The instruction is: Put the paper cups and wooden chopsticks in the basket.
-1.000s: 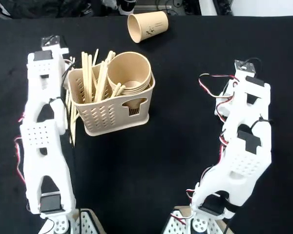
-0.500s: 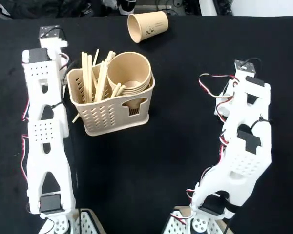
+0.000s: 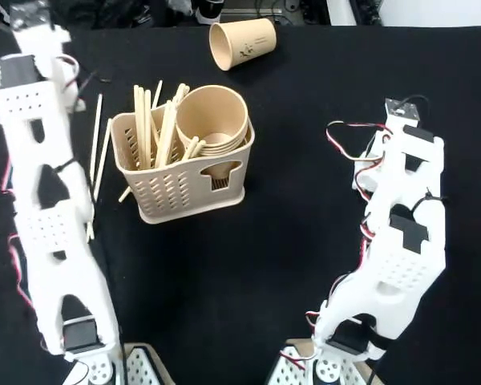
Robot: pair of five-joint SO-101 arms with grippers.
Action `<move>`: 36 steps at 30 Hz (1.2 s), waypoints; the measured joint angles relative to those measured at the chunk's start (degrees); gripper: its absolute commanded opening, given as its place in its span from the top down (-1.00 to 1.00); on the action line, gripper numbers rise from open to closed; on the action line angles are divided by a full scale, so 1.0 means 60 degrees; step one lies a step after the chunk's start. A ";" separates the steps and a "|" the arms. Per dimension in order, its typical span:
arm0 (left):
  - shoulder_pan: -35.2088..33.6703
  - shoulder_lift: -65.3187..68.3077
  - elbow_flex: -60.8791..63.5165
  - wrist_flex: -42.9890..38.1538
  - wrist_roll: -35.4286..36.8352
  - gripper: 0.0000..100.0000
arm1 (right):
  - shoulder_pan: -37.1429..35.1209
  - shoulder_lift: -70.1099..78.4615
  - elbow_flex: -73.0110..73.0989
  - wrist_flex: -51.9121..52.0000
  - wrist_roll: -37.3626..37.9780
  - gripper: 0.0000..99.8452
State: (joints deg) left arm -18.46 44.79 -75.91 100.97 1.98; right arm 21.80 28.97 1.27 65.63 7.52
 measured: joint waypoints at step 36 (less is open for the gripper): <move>0.1260 -1.9106 2.0015 -1.0799 0.0249 0.94 | 0.0000 0.0000 0.0000 0.0000 0.0000 0.98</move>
State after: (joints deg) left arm -10.90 -69.85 44.18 36.18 3.47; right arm 21.80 28.97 1.27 65.63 7.52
